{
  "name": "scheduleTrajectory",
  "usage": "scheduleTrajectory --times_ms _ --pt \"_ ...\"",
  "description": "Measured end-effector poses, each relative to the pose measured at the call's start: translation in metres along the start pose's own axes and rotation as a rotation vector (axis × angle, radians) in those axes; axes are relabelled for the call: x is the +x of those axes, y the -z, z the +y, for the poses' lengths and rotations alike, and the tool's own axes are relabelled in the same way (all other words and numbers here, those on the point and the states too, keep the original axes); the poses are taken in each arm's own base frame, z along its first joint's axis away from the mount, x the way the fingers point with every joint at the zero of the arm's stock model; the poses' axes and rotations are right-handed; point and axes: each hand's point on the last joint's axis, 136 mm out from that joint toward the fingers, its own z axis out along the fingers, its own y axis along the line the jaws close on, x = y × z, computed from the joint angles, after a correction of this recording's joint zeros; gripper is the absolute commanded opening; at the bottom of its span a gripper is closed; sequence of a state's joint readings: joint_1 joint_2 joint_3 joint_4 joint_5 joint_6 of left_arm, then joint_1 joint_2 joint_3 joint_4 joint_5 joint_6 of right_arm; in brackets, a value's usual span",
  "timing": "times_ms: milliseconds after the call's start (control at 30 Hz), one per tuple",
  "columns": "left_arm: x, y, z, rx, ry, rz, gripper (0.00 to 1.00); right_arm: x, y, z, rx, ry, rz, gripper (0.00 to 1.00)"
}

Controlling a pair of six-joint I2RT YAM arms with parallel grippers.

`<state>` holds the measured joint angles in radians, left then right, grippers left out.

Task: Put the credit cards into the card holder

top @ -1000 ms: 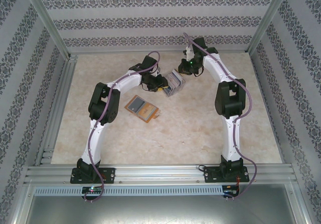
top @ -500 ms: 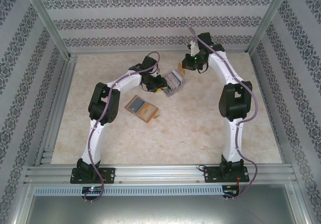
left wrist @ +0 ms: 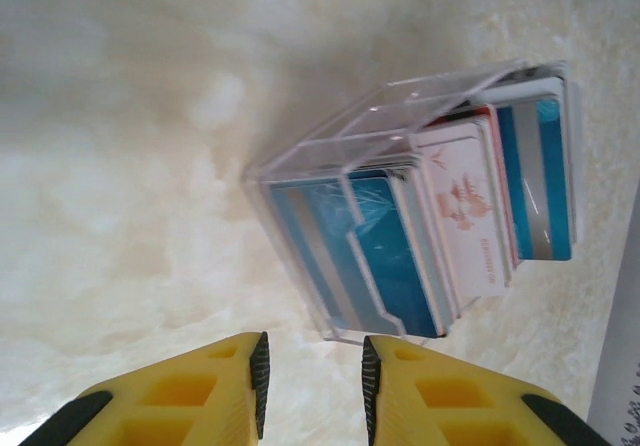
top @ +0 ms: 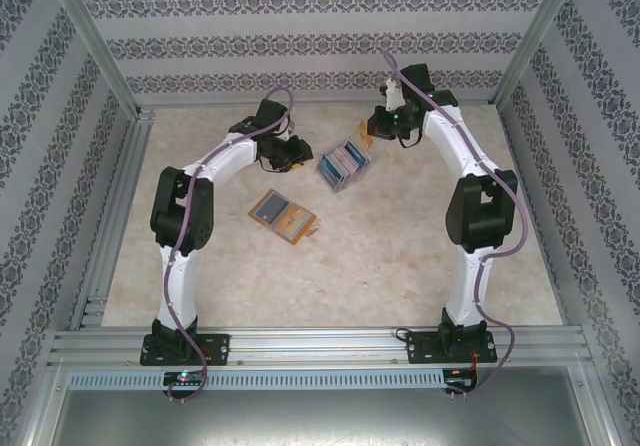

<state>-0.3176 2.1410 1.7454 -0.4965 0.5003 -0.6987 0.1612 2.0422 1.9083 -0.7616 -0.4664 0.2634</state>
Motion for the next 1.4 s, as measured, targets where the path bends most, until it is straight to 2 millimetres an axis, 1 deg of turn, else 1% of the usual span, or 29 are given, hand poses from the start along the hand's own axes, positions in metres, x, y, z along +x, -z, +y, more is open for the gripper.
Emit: scheduleTrajectory --times_ms 133,200,267,333,433,600,700,800,867,933,1000,1067,1167,1400 --pt "0.001 0.005 0.029 -0.042 0.034 0.005 0.32 0.016 0.005 0.013 -0.052 -0.019 -0.004 0.06" --pt "0.002 0.004 0.046 -0.065 0.056 0.011 0.32 0.031 0.004 0.024 -0.086 -0.018 0.01 0.06" --pt "0.003 0.005 0.062 -0.089 0.074 0.02 0.32 0.051 0.001 0.042 -0.128 -0.01 0.042 0.06" --pt "0.002 0.007 0.074 -0.106 0.087 0.022 0.32 0.075 -0.005 0.061 -0.169 0.003 0.087 0.07" --pt "-0.003 0.01 0.08 -0.113 0.088 0.013 0.32 0.113 -0.015 0.089 -0.224 0.026 0.163 0.07" --pt "-0.002 0.009 0.083 -0.117 0.075 0.02 0.32 0.173 -0.034 0.133 -0.297 0.073 0.291 0.07" --pt "-0.002 0.003 0.086 -0.122 0.072 0.033 0.32 0.202 -0.042 0.156 -0.328 0.115 0.355 0.07" --pt "-0.002 -0.002 0.088 -0.123 0.073 0.046 0.32 0.229 -0.055 0.172 -0.336 0.154 0.422 0.06" --pt "-0.003 -0.004 0.088 -0.123 0.073 0.049 0.32 0.245 -0.067 0.176 -0.324 0.174 0.469 0.06" --pt "-0.002 -0.004 0.089 -0.125 0.075 0.052 0.32 0.259 -0.077 0.173 -0.287 0.192 0.509 0.06" --pt "-0.003 -0.004 0.088 -0.124 0.075 0.051 0.32 0.268 -0.085 0.166 -0.247 0.206 0.537 0.05" --pt "-0.003 -0.005 0.088 -0.12 0.075 0.053 0.32 0.272 -0.09 0.156 -0.199 0.215 0.55 0.05" --pt "-0.002 -0.009 0.09 -0.121 0.08 0.061 0.33 0.269 -0.093 0.144 -0.126 0.234 0.539 0.04" --pt "0.0 -0.017 0.097 -0.131 0.088 0.075 0.32 0.25 -0.093 0.119 0.044 0.317 0.474 0.04"
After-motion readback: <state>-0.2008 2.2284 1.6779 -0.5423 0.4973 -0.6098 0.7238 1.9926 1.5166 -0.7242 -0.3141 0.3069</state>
